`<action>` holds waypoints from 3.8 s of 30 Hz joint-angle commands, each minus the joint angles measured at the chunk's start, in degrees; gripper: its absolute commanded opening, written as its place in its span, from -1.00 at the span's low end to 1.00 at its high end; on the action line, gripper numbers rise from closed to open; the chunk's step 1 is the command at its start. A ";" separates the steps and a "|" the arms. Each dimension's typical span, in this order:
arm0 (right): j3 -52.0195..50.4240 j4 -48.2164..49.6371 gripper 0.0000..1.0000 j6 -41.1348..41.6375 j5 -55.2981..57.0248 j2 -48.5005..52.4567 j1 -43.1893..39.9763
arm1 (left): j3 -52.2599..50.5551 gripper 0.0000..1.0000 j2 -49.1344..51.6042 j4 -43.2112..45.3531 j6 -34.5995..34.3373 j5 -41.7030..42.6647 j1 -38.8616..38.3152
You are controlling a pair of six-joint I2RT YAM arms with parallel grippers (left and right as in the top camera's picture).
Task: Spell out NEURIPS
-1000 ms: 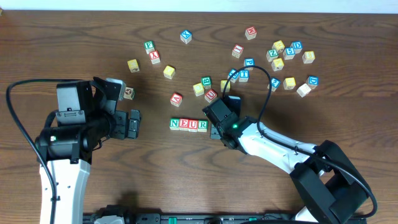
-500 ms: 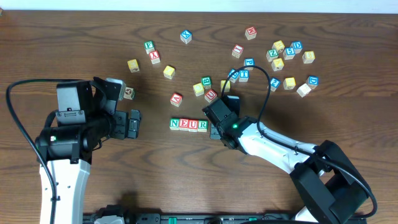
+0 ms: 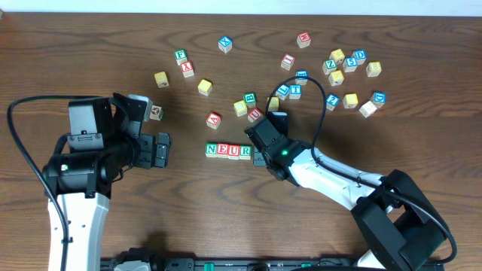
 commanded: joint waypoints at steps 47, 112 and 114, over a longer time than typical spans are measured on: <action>0.72 -2.71 -0.98 2.84 2.29 -0.39 1.03 | 1.18 0.96 -0.35 -0.04 0.72 0.70 0.26; 44.72 -48.48 0.82 -3.30 9.11 -2.23 -4.59 | 1.18 0.96 -0.35 -0.07 0.72 0.70 0.26; 45.18 -48.89 0.97 -4.74 8.87 -2.23 -5.84 | 1.18 0.96 -0.35 -0.07 0.72 0.68 0.26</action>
